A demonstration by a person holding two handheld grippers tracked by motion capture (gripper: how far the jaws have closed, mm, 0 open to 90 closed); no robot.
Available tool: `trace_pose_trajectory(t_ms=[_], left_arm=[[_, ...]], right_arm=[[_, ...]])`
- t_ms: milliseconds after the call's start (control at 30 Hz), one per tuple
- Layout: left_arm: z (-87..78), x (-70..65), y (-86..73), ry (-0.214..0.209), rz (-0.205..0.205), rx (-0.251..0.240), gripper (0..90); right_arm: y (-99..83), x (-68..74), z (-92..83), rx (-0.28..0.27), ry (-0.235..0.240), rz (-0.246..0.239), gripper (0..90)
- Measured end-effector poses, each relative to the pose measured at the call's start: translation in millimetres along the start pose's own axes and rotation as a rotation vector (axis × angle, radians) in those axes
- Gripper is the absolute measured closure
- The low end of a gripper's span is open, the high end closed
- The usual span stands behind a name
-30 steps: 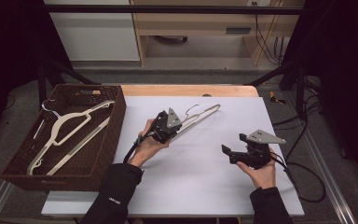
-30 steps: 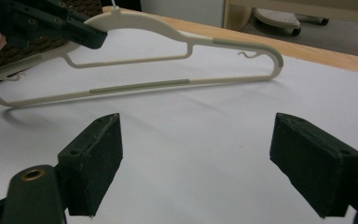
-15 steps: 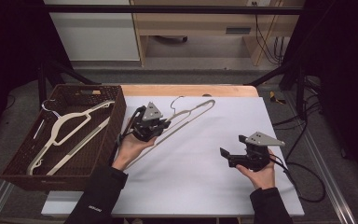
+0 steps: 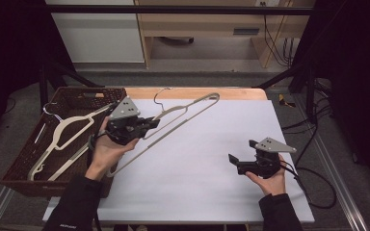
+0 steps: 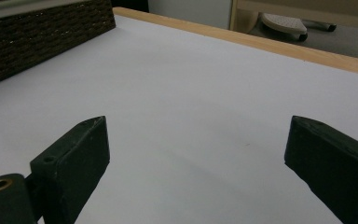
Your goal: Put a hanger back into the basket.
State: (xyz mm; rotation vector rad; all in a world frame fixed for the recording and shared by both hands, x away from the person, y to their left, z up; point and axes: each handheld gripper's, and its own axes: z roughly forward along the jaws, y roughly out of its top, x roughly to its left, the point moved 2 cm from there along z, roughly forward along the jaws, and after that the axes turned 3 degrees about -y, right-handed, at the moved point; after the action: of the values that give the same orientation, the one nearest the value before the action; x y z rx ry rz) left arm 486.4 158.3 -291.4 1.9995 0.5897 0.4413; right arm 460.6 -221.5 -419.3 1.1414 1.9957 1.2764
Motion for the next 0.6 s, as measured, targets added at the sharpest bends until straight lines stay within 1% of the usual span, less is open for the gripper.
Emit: trace_pose_trajectory(t_ms=[67, 167, 233, 267, 300, 333, 367, 433, 600], left_arm=[[-8.3, 2.4, 2.5, 0.004, 0.001, -0.009, 86.0], [-25.8, 10.2, 5.3, 0.022, -0.001, -0.014, 86.1], [-33.5, 14.9, 5.2, 0.032, -0.007, -0.015, 86.0], [-37.7, 17.6, 4.9, 0.036, 0.002, -0.004, 86.0], [-43.9, 21.6, 4.3, 0.045, -0.009, -0.014, 86.0], [-47.3, 23.9, 4.0, 0.049, -0.007, -0.013, 86.0], [-51.1, 26.4, 3.7, 0.053, -0.017, -0.026, 86.0], [-60.2, 32.9, 2.7, 0.054, -0.025, -0.037, 86.0], [-76.8, 46.8, -1.3, 0.071, -0.042, -0.051, 86.0]], right_arm=[[0.1, -0.5, -0.8, -0.004, -0.004, 0.002, 6.2], [0.0, -1.2, -1.5, -0.009, -0.004, -0.002, 6.0], [-0.2, -1.3, -2.0, -0.011, -0.001, -0.004, 5.3], [-0.3, -1.3, -2.1, -0.012, -0.001, -0.006, 5.2], [-0.4, -1.3, -2.1, -0.012, 0.0, -0.007, 5.1], [-0.7, -1.3, -2.1, -0.011, 0.0, -0.005, 5.1], [-0.8, -1.3, -2.0, -0.011, 0.001, -0.004, 5.1], [-1.2, -1.6, -1.7, -0.007, 0.002, -0.009, 4.9], [-1.6, -2.2, -2.2, -0.006, -0.001, -0.006, 4.9]])
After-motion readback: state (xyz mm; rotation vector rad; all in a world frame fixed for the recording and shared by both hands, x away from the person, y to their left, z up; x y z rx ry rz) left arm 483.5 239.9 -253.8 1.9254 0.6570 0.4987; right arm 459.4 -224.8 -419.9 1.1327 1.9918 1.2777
